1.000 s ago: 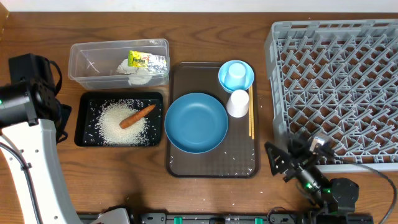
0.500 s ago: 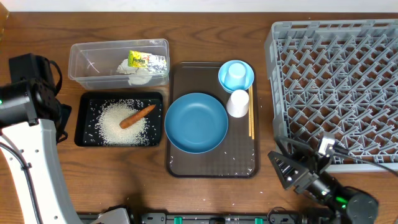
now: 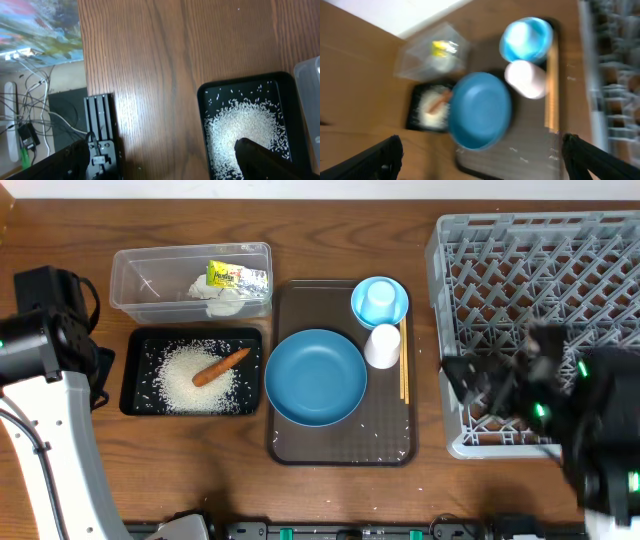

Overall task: Sort waste into correct bins and load items into the dishwasher rack
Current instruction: 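Reach the right gripper to the pink cup and grasp it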

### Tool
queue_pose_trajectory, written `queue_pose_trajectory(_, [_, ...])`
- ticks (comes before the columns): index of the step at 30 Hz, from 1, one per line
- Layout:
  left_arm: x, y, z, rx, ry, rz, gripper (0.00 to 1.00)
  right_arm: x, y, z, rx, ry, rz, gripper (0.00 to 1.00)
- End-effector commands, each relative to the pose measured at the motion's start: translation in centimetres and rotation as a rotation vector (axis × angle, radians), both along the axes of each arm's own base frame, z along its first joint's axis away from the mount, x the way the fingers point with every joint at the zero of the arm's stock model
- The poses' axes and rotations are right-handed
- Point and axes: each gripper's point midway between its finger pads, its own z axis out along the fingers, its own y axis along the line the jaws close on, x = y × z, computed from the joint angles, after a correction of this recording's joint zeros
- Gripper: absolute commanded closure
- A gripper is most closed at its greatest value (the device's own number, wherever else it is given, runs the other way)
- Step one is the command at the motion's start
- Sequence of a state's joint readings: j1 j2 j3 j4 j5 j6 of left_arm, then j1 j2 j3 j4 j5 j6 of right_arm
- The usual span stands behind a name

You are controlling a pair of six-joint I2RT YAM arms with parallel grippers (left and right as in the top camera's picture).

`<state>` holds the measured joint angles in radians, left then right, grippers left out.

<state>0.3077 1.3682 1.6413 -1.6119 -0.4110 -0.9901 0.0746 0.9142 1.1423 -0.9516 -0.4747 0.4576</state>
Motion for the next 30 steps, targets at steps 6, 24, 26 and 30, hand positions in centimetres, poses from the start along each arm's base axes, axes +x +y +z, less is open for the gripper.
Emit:
queue_pose_trajectory(6, [-1.9,-0.1,0.0,-0.002,0.084,0.003,0.05,6.6,2.8,-3.1,-0.458,0.11,0.036,0.01])
queue_pose_trajectory(24, [-1.9,-0.1,0.0,-0.001,0.085,0.003,0.05,12.0,8.9,-15.6,-0.583,0.348,0.111,0.01])
queue_pose_trajectory(26, [-1.9,-0.1,0.0,-0.002,0.084,0.003,0.05,12.3,9.0,-16.9,-0.59,0.371,0.105,0.01])
queue_pose_trajectory(30, [-1.9,-0.1,0.0,-0.001,0.085,0.003,0.05,12.3,8.9,-19.2,-0.611,0.427,0.103,0.01])
